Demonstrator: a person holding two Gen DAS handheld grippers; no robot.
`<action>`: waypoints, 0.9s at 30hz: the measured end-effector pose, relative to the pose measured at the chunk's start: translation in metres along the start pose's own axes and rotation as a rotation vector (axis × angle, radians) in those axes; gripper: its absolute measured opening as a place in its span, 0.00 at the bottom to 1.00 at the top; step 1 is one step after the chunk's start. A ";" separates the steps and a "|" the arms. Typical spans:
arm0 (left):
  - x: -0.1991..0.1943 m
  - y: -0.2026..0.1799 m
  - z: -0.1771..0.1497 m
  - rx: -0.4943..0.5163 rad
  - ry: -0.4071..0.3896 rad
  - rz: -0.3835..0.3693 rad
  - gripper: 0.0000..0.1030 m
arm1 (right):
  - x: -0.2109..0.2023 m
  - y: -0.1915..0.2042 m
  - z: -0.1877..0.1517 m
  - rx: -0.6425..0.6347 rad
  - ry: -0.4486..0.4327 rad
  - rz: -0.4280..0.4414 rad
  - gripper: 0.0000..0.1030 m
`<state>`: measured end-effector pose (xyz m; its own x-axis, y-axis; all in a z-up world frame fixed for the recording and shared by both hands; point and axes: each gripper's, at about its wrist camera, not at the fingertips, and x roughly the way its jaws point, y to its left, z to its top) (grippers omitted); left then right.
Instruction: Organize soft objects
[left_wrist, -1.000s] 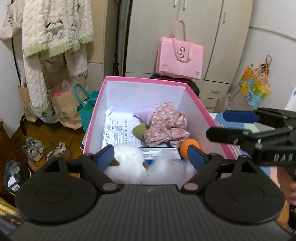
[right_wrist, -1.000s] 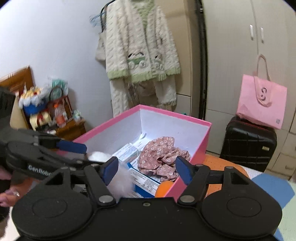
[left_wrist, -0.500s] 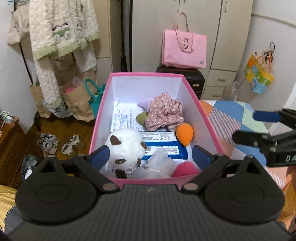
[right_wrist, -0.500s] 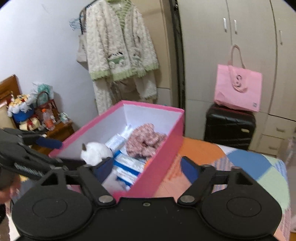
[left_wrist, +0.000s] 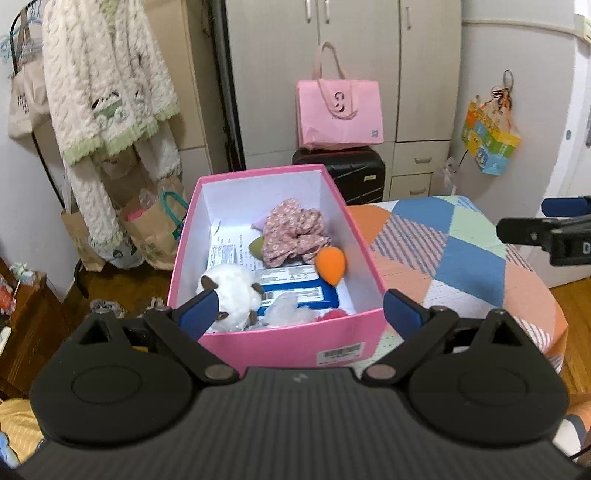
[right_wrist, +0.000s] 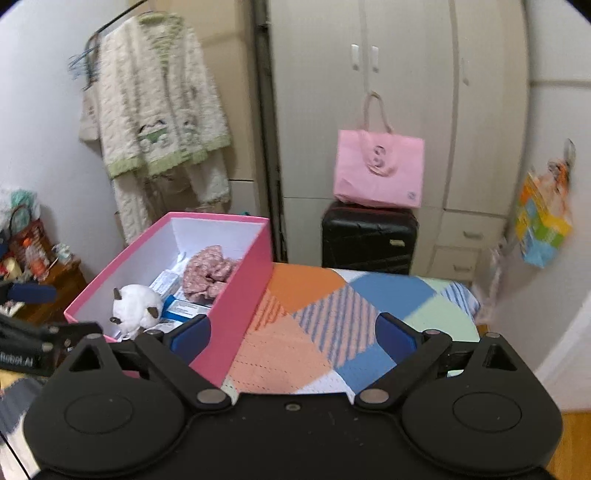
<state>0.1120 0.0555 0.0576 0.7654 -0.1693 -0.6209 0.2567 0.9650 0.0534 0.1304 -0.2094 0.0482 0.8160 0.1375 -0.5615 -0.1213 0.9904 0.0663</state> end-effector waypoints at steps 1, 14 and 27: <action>-0.003 -0.003 -0.001 0.001 -0.007 -0.003 0.94 | -0.003 -0.002 -0.002 0.001 -0.006 -0.010 0.95; -0.026 -0.027 -0.017 -0.039 -0.106 -0.017 0.94 | -0.040 -0.012 -0.027 0.005 -0.117 -0.080 0.95; -0.021 -0.034 -0.043 -0.083 -0.134 0.045 0.94 | -0.055 0.010 -0.061 -0.025 -0.136 -0.129 0.95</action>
<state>0.0616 0.0352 0.0353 0.8485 -0.1454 -0.5089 0.1749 0.9845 0.0102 0.0499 -0.2081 0.0292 0.8941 0.0120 -0.4476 -0.0238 0.9995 -0.0207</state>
